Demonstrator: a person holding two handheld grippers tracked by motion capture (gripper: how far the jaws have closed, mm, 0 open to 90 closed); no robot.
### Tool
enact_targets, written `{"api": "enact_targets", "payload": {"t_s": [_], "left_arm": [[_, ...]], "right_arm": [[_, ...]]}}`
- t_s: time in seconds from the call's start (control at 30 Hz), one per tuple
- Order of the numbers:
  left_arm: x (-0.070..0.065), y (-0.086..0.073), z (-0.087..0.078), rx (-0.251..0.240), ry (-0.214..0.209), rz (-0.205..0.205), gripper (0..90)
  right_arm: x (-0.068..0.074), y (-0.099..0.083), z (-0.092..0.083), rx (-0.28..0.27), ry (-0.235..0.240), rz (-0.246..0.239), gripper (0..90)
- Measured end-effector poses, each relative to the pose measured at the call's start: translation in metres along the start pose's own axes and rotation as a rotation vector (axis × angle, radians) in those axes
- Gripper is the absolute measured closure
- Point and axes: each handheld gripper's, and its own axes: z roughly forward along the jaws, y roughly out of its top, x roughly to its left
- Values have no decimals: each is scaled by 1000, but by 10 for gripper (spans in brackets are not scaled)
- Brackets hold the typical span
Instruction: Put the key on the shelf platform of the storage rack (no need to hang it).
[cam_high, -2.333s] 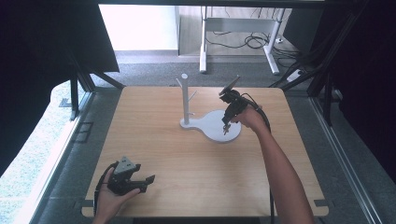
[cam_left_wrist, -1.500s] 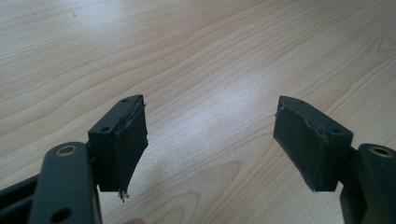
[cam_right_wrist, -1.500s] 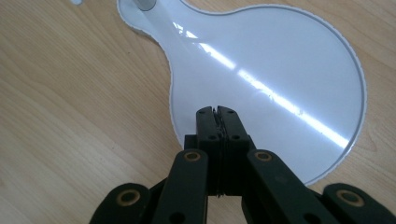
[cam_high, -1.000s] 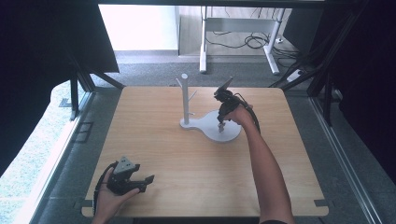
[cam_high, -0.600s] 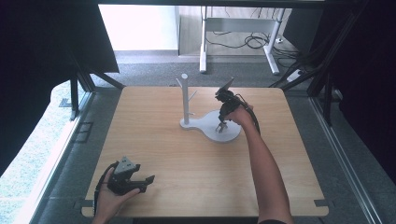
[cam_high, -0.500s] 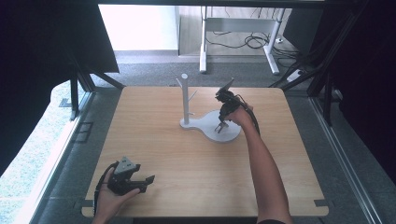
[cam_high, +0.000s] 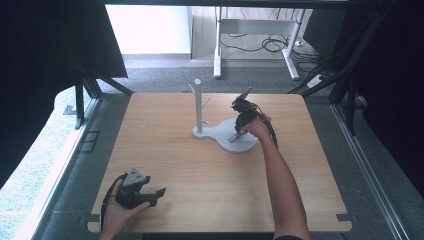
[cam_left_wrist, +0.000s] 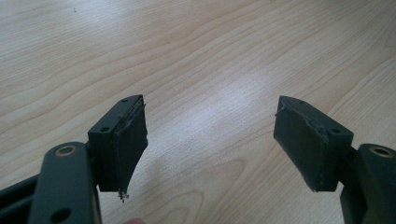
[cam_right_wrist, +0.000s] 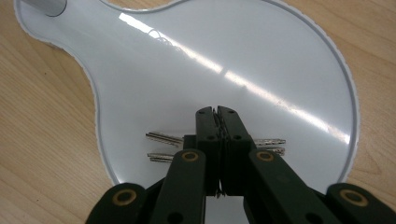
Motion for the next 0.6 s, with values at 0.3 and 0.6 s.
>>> {"api": "enact_targets", "payload": {"t_s": [0.3, 0.6], "left_arm": [[0, 0, 0, 2, -1, 7, 261], [-2, 1, 0, 3, -1, 7, 260]], "right_arm": [[2, -1, -13, -48, -10, -18, 679], [8, -9, -37, -133, -6, -33, 551]]}}
